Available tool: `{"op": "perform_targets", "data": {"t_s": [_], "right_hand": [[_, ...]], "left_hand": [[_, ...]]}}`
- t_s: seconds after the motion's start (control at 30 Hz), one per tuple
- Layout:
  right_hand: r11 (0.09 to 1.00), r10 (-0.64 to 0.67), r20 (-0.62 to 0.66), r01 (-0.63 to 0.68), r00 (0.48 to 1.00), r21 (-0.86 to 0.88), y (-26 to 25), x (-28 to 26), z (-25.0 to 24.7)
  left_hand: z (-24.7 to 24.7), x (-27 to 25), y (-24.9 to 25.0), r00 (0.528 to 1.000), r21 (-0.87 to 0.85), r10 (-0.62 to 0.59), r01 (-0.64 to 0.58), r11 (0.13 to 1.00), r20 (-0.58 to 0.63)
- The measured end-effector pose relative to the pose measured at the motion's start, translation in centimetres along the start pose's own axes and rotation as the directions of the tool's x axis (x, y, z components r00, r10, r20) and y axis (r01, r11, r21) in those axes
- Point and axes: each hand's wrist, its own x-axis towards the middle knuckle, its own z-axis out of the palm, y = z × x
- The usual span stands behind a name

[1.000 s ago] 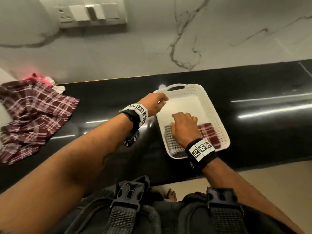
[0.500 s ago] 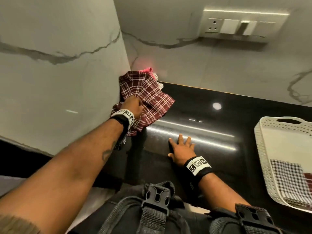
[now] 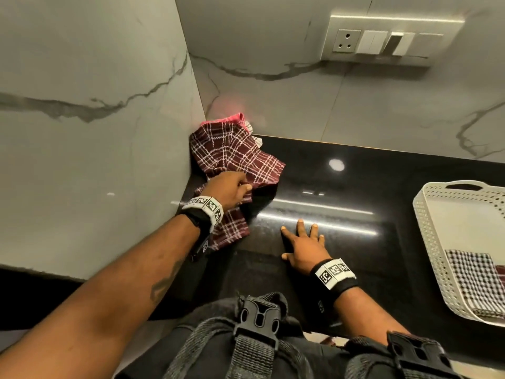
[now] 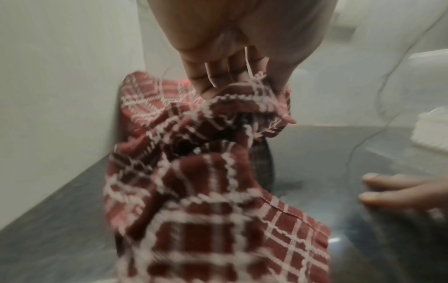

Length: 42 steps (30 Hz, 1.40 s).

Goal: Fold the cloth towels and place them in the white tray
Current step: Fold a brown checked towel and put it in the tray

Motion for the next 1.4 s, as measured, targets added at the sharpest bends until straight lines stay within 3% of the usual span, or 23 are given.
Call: {"op": "perform_targets", "data": {"t_s": [0.1, 0.17, 0.23, 0.3, 0.33, 0.4, 0.5, 0.57, 0.7, 0.83, 0.9, 1.0, 1.1, 1.27, 1.4], "right_hand": [[0.999, -0.016, -0.046, 0.017, 0.999, 0.039, 0.3, -0.7, -0.7], [0.967, 0.019, -0.206, 0.034, 0.978, 0.253, 0.7, -1.7, -1.8], [0.893, 0.024, -0.444, 0.18, 0.896, 0.412, 0.8, -2.9, -2.8], [0.886, -0.117, -0.605, 0.358, 0.787, 0.295, 0.4, -4.0, -3.9], [0.891, -0.189, -0.618, 0.397, 0.764, 0.219, 0.2, -4.2, -4.2], [0.905, -0.247, -0.576, 0.397, 0.78, 0.15, -0.3, -4.2, -4.4], [0.902, -0.103, -0.556, 0.313, 0.825, 0.296, 0.0, -4.1, -4.2], [0.832, -0.032, -0.528, 0.315, 0.849, 0.456, -0.3, -4.5, -4.4], [0.643, -0.084, -0.454, 0.396, 0.887, 0.655, -1.7, -5.4, -4.5], [0.607, 0.039, -0.508, 0.383, 0.861, 0.696, -2.3, -5.4, -4.4], [0.588, 0.034, -0.534, 0.415, 0.845, 0.694, -2.1, -5.5, -4.8], [0.636, -0.069, -0.502, 0.426, 0.862, 0.644, -1.3, -5.8, -5.5], [0.706, -0.097, -0.512, 0.422, 0.853, 0.569, -0.6, -6.6, -6.6], [0.752, -0.018, -0.637, 0.43, 0.771, 0.499, 1.2, -8.3, -9.2], [0.809, 0.069, -0.723, 0.385, 0.687, 0.444, 4.1, -10.0, -10.3]], "left_hand": [[-0.5, -1.4, 2.7, 0.987, -0.193, 0.151, -0.138, 0.971, 0.056], [0.3, -2.6, 4.0, 0.976, -0.252, 0.19, -0.158, 0.955, 0.106], [1.3, -3.4, 4.7, 0.974, -0.305, 0.186, -0.138, 0.942, 0.133], [2.1, -4.0, 5.1, 0.97, -0.372, 0.183, -0.113, 0.921, 0.159], [2.5, -4.2, 5.2, 0.964, -0.408, 0.199, -0.113, 0.906, 0.176], [2.8, -4.5, 5.3, 0.947, -0.454, 0.247, -0.131, 0.881, 0.205], [2.6, -4.5, 5.1, 0.934, -0.48, 0.276, -0.14, 0.866, 0.225], [2.0, -4.3, 5.0, 0.944, -0.476, 0.257, -0.132, 0.869, 0.208], [1.3, -4.3, 5.5, 0.944, -0.447, 0.266, -0.157, 0.881, 0.193], [1.6, -4.7, 6.7, 0.931, -0.407, 0.31, -0.213, 0.888, 0.191], [1.5, -4.8, 7.0, 0.918, -0.383, 0.328, -0.227, 0.895, 0.222], [0.6, -4.5, 7.2, 0.879, -0.314, 0.364, -0.267, 0.911, 0.309], [-0.8, -4.3, 8.3, 0.861, -0.204, 0.415, -0.367, 0.907, 0.294], [-2.6, -2.4, 9.2, 0.863, -0.05, 0.5, -0.497, 0.866, 0.074], [-3.9, -1.3, 8.9, 0.847, 0.054, 0.53, -0.532, 0.845, 0.039]]}}
